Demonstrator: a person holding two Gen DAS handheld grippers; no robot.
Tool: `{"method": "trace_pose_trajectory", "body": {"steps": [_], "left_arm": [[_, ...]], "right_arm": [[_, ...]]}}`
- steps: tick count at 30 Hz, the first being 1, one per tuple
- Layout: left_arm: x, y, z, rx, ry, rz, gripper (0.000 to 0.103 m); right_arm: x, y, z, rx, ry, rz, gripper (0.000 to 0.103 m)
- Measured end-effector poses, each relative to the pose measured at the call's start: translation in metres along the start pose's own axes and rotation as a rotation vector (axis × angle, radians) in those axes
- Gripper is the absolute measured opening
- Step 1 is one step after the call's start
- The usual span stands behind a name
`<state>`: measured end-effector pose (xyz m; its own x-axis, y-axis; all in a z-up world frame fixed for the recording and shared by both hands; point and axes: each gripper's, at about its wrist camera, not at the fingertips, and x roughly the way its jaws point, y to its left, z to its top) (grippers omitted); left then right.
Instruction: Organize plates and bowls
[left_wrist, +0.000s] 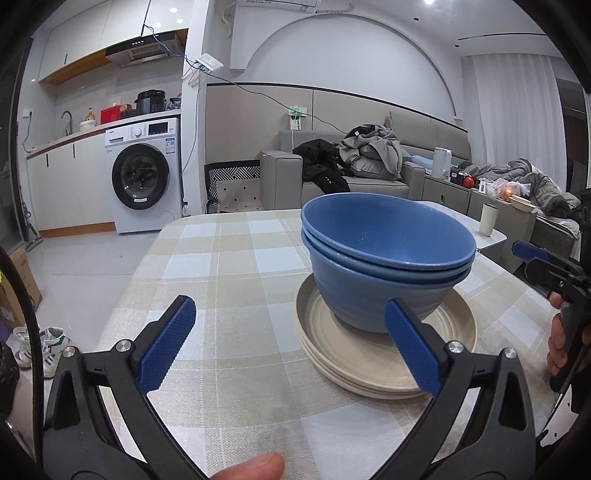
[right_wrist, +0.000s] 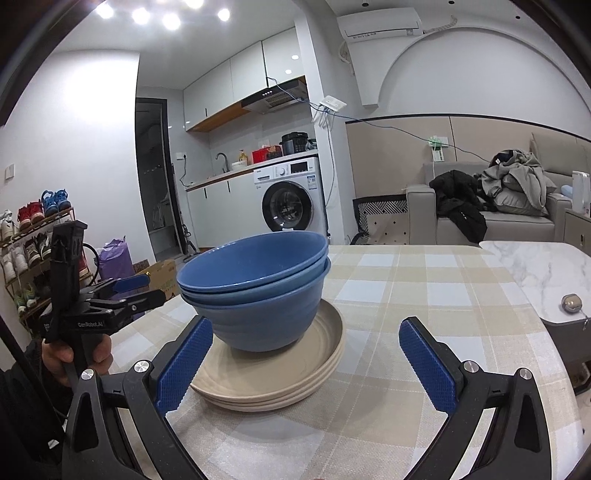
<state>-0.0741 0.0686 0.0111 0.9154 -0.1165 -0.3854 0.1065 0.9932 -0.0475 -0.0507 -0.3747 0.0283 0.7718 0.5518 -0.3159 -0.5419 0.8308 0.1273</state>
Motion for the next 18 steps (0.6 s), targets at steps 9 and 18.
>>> {"method": "trace_pose_trajectory", "body": {"steps": [9, 18], "left_arm": [[0.0, 0.005, -0.004, -0.018, -0.015, -0.013, 0.102], [0.0, 0.005, -0.005, -0.021, -0.017, -0.014, 0.102]], "right_arm": [[0.001, 0.005, 0.0, -0.028, -0.003, -0.006, 0.103], [0.002, 0.014, -0.001, -0.074, -0.006, -0.005, 0.103]]}}
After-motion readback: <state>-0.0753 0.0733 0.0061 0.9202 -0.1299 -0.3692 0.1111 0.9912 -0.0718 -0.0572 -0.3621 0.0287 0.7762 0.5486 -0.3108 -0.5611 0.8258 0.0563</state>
